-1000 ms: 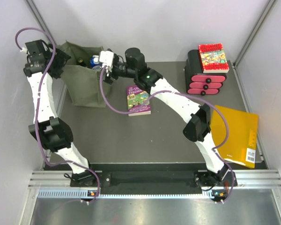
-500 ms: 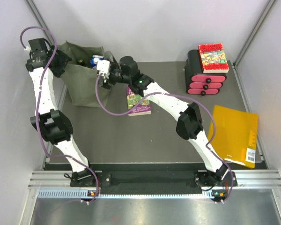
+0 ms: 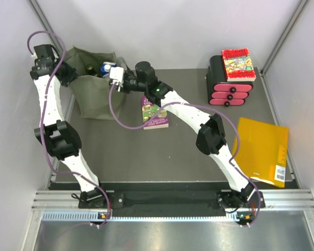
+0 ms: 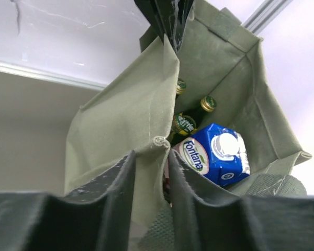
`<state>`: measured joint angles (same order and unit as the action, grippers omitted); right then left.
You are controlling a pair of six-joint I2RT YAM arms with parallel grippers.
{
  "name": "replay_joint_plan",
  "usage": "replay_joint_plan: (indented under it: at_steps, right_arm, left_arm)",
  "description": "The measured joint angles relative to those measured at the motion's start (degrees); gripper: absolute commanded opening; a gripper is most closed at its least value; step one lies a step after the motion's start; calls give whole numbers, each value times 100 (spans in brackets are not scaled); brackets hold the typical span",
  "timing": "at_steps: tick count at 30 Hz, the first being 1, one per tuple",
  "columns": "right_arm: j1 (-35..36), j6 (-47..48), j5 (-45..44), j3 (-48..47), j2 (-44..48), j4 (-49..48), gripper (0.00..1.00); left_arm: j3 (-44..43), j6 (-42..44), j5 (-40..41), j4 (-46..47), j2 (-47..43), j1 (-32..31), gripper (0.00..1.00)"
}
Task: Take the beverage out of the canvas bag
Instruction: Move the canvas bag to the center of the board.
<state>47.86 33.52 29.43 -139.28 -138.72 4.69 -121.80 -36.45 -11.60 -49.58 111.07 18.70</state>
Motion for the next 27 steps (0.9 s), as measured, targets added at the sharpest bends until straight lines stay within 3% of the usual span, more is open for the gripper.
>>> replay_joint_plan:
  at_steps: [4,27]
  right_arm:
    - [-37,39,225,107,114,118,0]
    - [214,-26,256,1860,1445,824,0]
  left_arm:
    - [407,59,-81,0,-374,63,0]
    - [2367,59,-398,22,-2234,201,0]
